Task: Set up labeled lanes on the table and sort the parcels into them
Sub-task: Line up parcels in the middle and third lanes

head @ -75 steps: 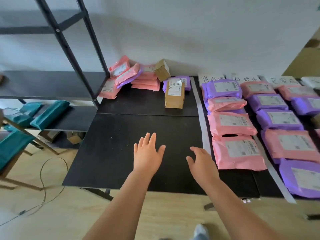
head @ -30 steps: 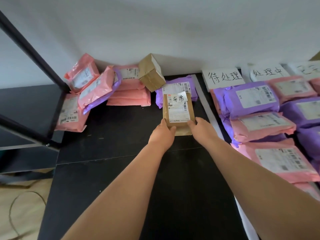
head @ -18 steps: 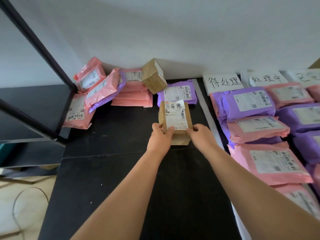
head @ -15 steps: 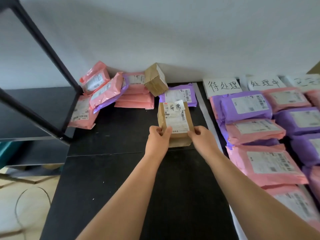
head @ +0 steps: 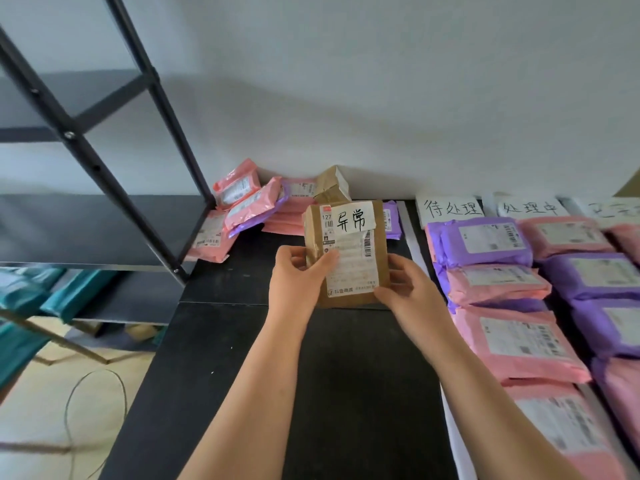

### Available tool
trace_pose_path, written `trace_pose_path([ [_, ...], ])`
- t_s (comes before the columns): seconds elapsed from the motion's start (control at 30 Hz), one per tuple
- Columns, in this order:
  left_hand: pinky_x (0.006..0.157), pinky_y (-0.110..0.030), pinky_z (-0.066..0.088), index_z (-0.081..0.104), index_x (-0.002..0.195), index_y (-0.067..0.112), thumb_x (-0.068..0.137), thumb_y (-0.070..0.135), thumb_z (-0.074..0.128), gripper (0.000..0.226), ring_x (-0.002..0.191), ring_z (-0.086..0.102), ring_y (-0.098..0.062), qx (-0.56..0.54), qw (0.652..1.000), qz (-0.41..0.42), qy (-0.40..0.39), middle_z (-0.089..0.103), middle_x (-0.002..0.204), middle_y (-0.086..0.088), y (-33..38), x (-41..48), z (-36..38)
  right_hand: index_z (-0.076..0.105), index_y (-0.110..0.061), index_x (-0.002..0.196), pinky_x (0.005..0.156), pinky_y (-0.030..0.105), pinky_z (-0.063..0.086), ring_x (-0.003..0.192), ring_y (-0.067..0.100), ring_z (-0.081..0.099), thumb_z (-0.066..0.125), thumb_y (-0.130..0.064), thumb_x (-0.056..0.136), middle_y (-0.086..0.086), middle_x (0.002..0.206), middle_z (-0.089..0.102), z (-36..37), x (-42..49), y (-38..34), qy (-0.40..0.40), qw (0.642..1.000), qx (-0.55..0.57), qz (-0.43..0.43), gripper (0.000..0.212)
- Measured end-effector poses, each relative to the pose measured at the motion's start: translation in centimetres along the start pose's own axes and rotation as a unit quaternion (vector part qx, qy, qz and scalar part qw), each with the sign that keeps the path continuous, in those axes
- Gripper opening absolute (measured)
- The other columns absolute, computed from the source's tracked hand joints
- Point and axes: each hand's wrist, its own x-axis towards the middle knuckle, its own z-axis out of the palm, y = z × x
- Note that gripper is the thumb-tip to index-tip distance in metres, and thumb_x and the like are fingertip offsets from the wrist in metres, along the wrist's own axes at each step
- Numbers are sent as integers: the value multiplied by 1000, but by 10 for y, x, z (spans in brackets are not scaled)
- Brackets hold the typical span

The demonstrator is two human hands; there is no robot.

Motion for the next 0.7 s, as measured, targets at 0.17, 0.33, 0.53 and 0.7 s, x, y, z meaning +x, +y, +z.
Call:
trace_pose_path([
  [0.17,63,-26,56,47,113,18,78,36,81,52,85,71,-13,-38,999,-8,5,68,102,1,11,-23,-18,54,-36,122,83,16,46,100,-7,59,71,-23,89,-23,107,63,-6,-19,-17,-41,998,-18,-32,39],
  [0.33,66,-28,58,52,113,19,71,35,86,56,84,73,-14,-67,997,2,-33,70,103,0,18,-33,-35,59,-30,119,78,13,47,98,-7,58,63,-37,94,-19,108,64,-18,-25,-44,11,997,-32,-63,26],
  [0.53,82,-42,61,51,132,31,58,40,91,84,96,72,-16,-50,991,56,-110,69,113,3,20,-39,-40,63,-20,106,63,12,44,88,-2,63,68,-49,87,-13,98,68,-17,-19,-88,139,987,17,-80,35],
  [0.7,79,-39,62,58,128,38,68,30,87,67,96,73,-16,-59,981,77,-165,73,109,4,22,-41,-53,51,-25,88,69,34,58,81,9,67,75,-52,78,-6,89,66,-2,-20,-98,199,977,-4,-80,37],
])
